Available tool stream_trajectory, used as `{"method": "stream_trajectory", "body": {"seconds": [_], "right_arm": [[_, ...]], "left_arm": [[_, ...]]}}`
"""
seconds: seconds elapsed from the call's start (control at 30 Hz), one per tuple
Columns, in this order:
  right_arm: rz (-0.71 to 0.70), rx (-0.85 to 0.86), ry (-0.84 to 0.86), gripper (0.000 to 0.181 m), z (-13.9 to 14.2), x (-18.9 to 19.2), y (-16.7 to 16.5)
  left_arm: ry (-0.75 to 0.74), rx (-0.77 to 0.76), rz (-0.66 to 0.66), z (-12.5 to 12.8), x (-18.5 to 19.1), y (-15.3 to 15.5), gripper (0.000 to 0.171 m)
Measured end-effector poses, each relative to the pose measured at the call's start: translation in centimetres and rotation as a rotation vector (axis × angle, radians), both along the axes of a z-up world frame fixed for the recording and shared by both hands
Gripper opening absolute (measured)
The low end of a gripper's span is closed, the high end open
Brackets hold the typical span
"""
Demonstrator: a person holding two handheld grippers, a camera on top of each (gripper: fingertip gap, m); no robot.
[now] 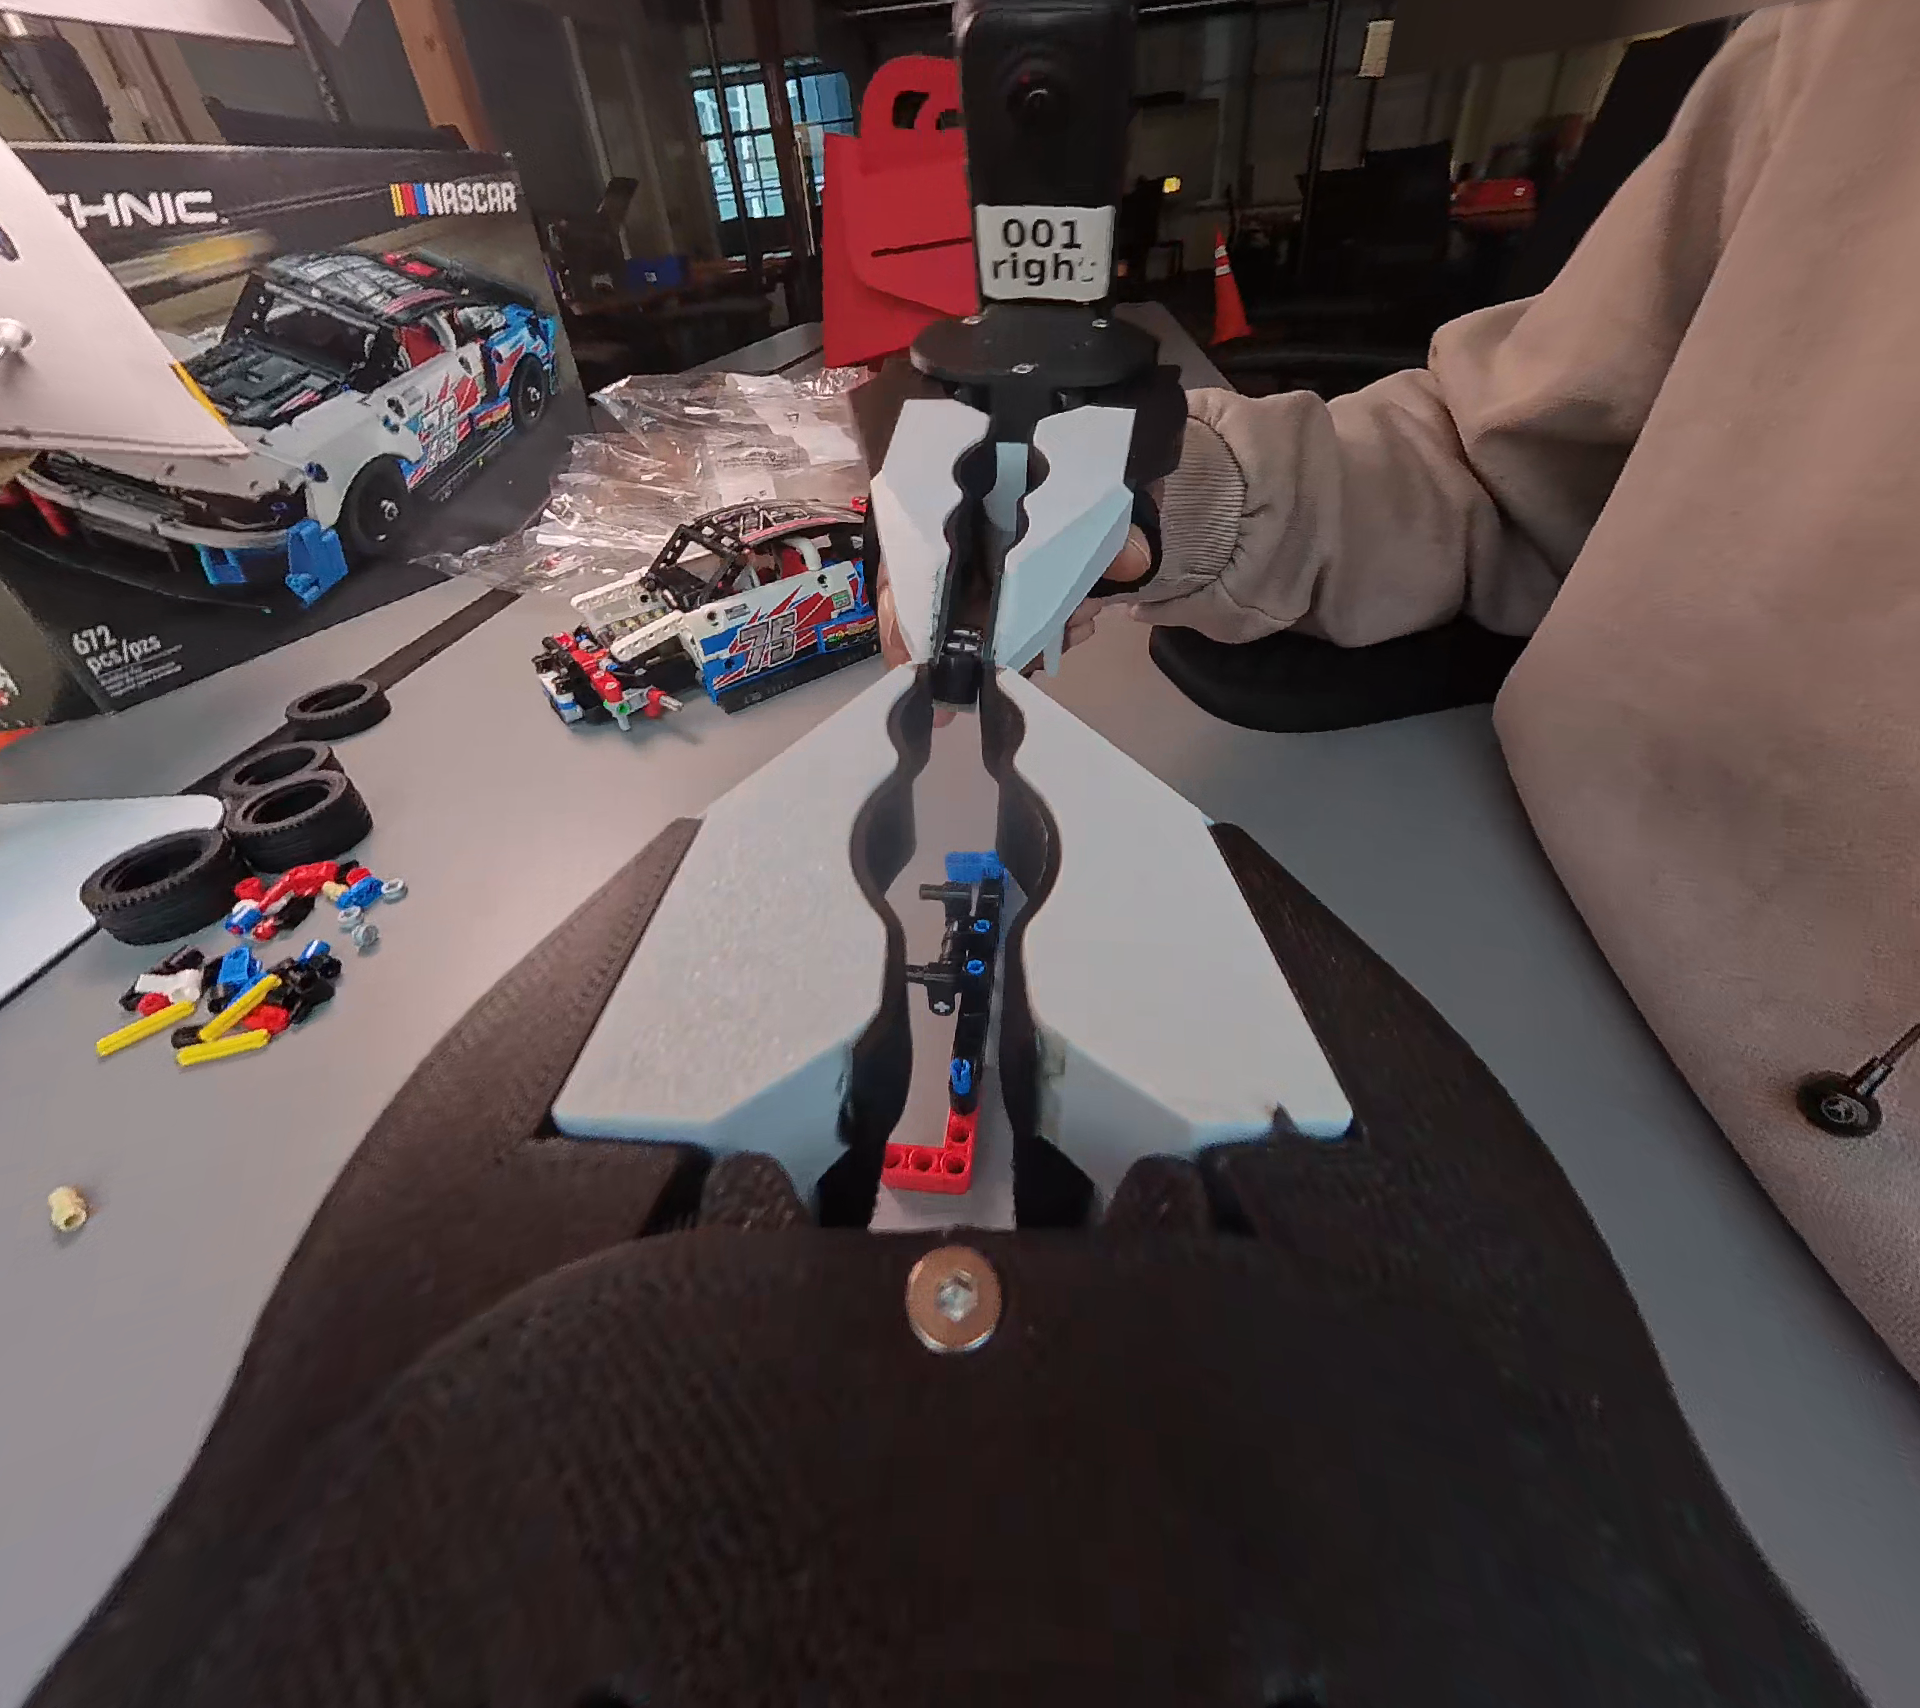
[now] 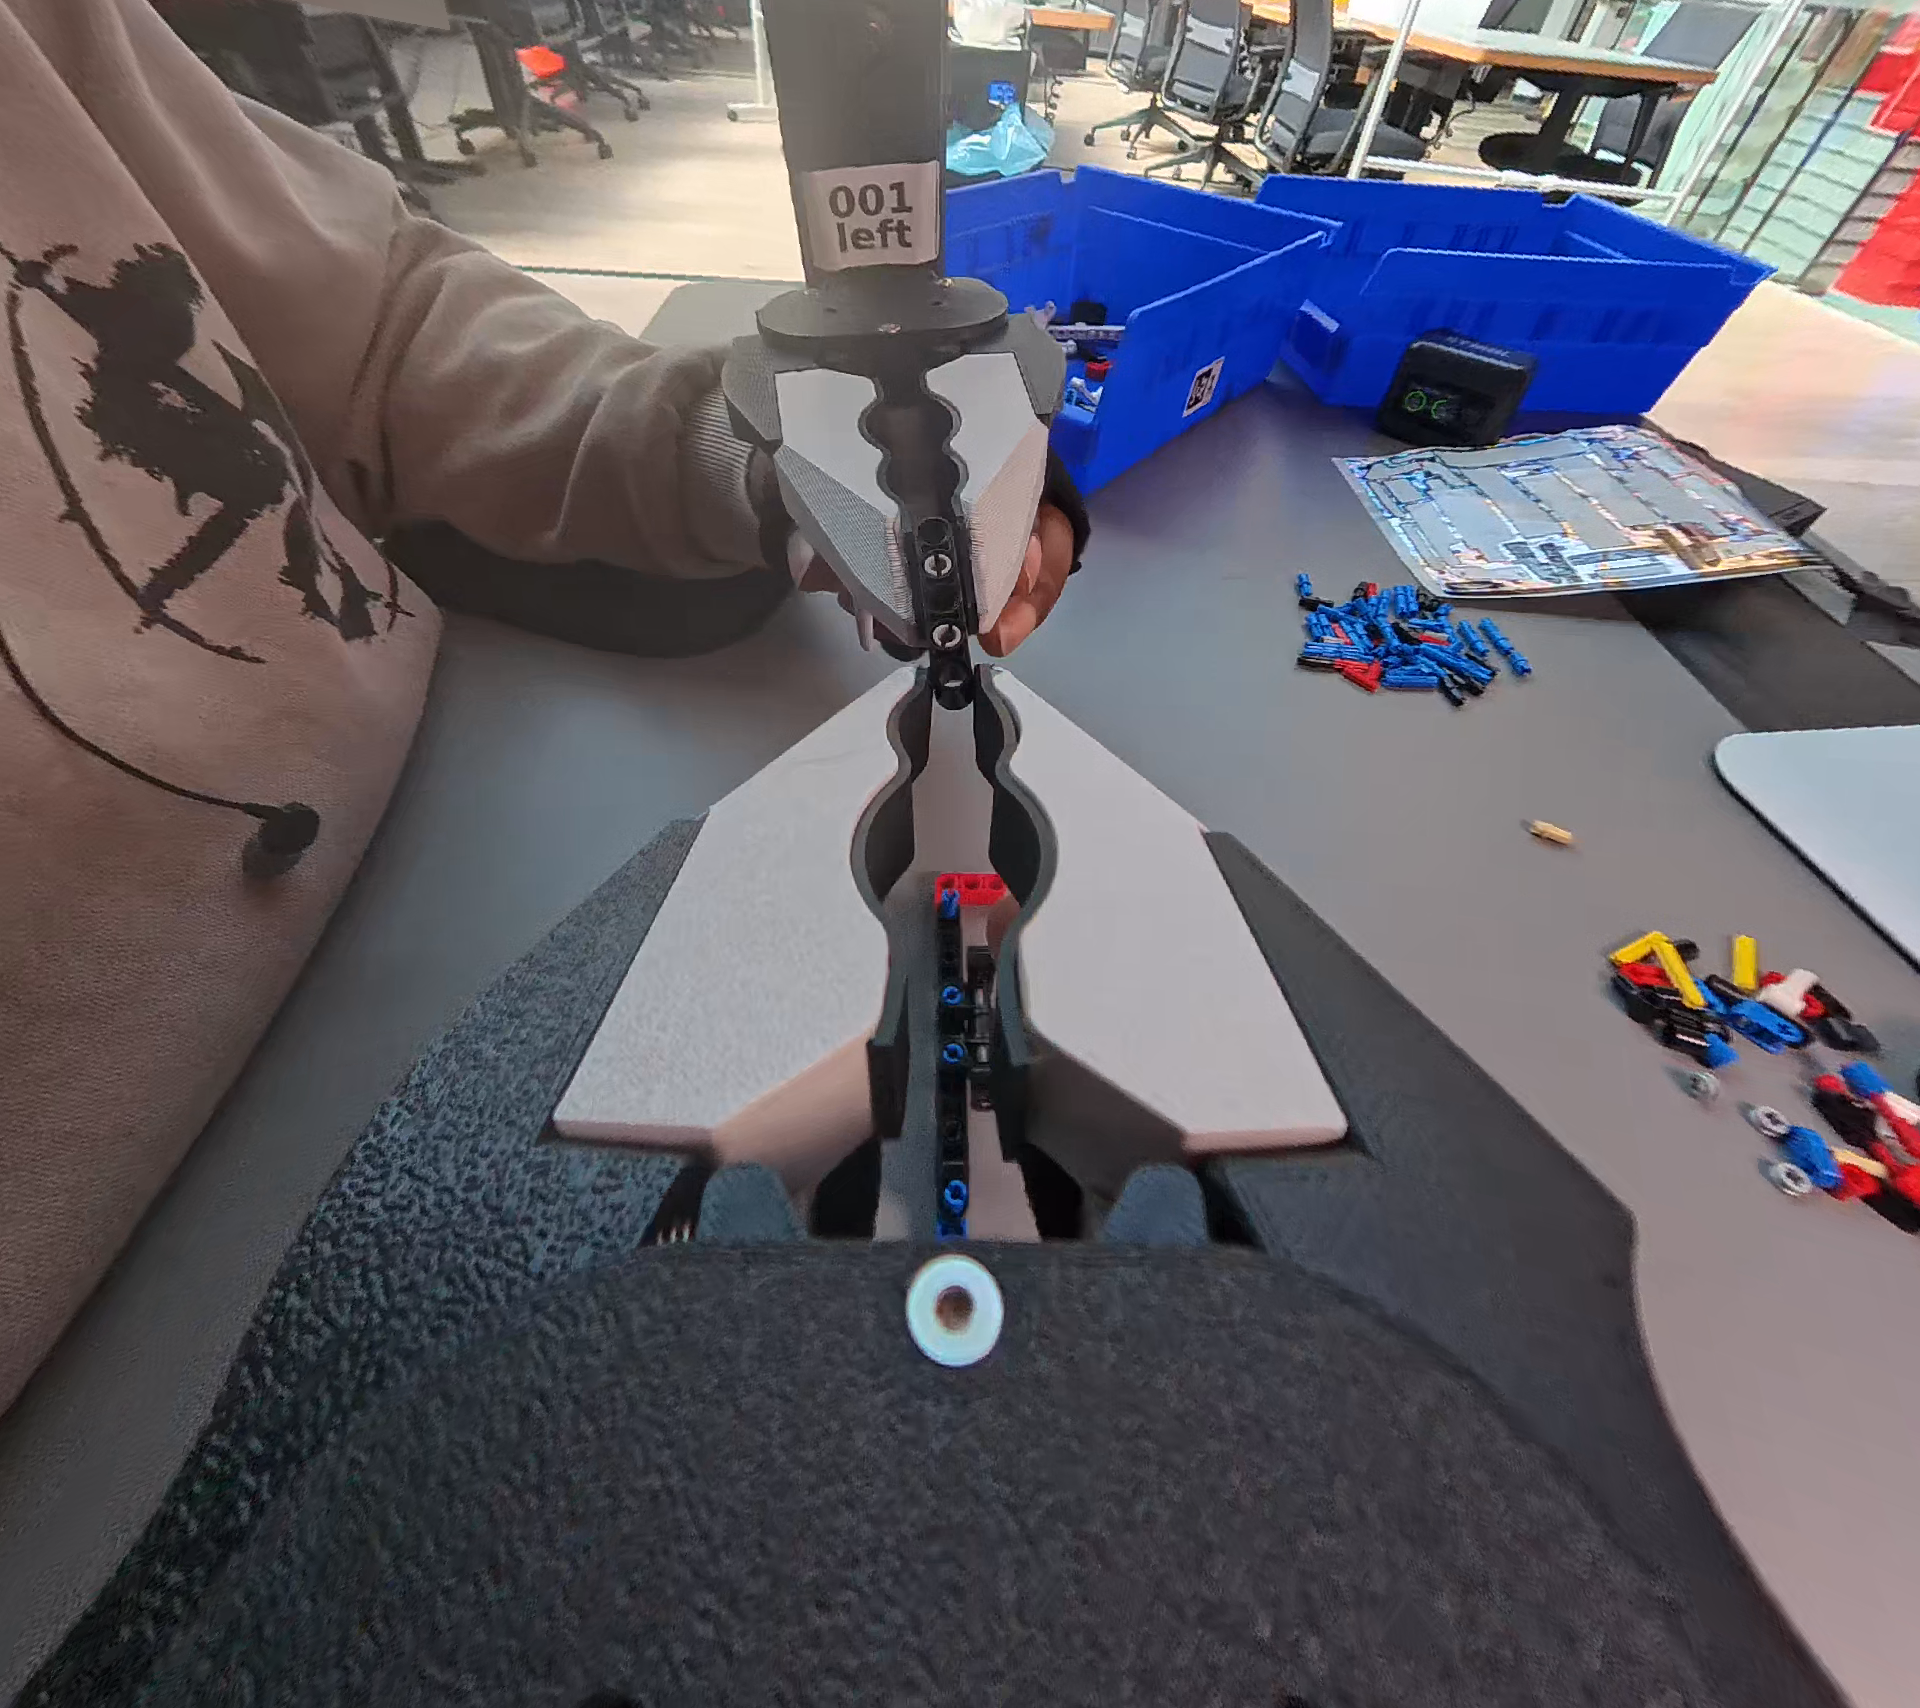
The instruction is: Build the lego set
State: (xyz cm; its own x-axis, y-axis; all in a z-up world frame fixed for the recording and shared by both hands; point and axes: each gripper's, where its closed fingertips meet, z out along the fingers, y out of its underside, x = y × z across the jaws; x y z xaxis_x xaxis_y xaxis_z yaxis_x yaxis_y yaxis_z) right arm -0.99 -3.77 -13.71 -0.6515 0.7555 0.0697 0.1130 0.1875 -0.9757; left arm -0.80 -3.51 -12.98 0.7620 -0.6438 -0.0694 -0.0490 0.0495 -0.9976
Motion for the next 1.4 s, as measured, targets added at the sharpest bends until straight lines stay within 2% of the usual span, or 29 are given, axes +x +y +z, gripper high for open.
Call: {"method": "stream_trajectory", "body": {"seconds": [0.07,0.2,0.3,0.43,0.53,0.6,0.7,0.73,0.87,1.1,1.4], "right_arm": [[-0.053,0.124,0.071,0.005,-0.3,-0.4,0.6],[-0.203,0.551,0.299,0.006,-0.9,-1.3,2.4],[-0.256,0.857,0.477,0.006,-1.1,-1.5,2.8],[-0.268,1.0,0.582,0.006,-1.2,-1.5,2.6],[-0.274,0.959,0.571,0.006,-1.2,-1.5,2.5],[-0.274,0.82,0.498,0.008,-1.3,-1.5,2.8],[-0.186,0.485,0.273,0.027,-1.9,-1.0,2.7],[-0.156,0.399,0.231,0.028,-1.7,-0.7,2.6],[-0.08,0.24,0.149,0.024,-1.6,0.1,2.1],[-0.063,0.189,0.15,0.009,-1.3,0.2,1.7],[-0.104,0.358,0.202,0.009,-2.6,-0.2,2.7]], "left_arm": [[-0.048,-0.063,0.024,-0.6,-0.6,0.5,0.012],[-0.237,-0.231,-0.021,-1.1,-1.0,1.0,0.027],[-0.333,-0.292,-0.009,-1.2,-1.5,1.4,0.022],[-0.286,-0.29,0.034,-1.6,-1.8,1.7,0.01],[-0.204,-0.242,0.057,-1.6,-1.8,1.6,0.01],[-0.123,-0.182,0.085,-1.5,-1.8,1.6,0.01],[0.021,-0.082,0.109,-1.7,-1.6,1.4,0.01],[0.047,-0.057,0.11,-1.6,-1.4,1.4,0.01],[0.086,0.0,0.101,-1.4,-0.9,1.2,0.01],[0.138,0.042,0.082,-1.6,-0.2,1.1,0.01],[0.143,-0.086,0.12,-3.7,-1.0,1.9,0.01]]}}
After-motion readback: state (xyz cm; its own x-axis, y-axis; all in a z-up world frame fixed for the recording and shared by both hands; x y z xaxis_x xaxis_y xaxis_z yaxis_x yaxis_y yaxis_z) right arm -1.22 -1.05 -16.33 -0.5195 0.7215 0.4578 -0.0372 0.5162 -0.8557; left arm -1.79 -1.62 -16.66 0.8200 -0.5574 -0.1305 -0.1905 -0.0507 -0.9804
